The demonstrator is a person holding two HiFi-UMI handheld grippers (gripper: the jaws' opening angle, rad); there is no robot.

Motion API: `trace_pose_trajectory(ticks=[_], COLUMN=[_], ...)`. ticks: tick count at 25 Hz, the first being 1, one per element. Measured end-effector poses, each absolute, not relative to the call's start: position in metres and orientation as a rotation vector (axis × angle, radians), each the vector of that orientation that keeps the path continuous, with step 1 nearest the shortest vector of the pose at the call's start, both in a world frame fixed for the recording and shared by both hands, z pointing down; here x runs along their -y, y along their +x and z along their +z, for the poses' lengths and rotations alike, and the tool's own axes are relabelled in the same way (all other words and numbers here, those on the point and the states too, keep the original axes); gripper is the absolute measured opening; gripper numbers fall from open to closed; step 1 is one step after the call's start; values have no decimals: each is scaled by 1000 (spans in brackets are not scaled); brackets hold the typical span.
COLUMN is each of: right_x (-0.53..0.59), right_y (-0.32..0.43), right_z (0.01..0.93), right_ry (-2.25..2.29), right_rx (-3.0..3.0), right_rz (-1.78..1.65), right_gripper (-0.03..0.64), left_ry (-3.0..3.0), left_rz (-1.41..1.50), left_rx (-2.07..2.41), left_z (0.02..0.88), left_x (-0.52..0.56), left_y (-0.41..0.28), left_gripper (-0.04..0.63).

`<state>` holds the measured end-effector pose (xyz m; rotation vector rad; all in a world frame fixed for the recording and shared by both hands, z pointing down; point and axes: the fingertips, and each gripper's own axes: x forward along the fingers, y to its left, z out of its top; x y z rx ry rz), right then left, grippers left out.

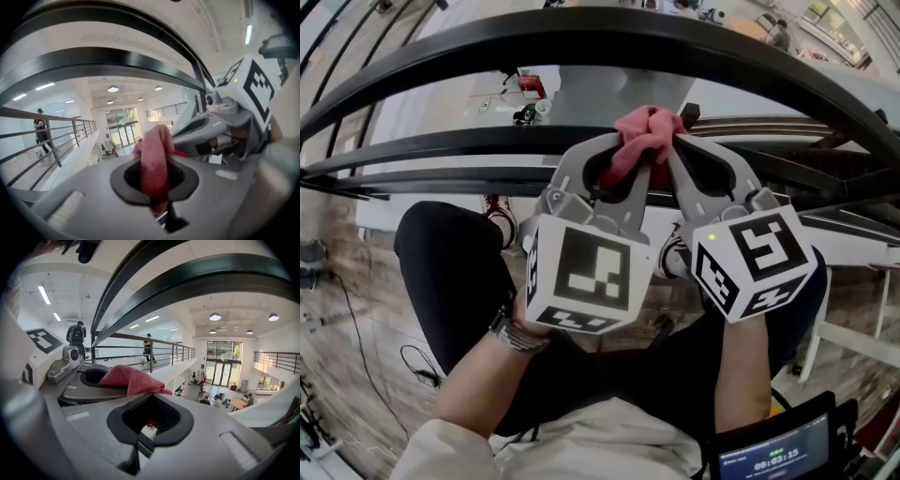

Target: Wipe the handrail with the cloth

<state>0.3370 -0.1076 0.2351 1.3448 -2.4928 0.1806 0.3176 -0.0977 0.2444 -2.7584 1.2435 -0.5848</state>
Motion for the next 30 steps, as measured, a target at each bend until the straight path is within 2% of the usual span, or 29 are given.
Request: trace_pose_trajectory(ticks=[30], right_x=[104], right_y=[365], right_z=[232], right_ry=[1413], right_rx=[2475], right_rz=[188], right_gripper=[2], left_ry=[-2788], left_rz=[-525], left_rx=[-1113], left_z=[240], left_x=[93], left_y=[346], left_gripper=[26])
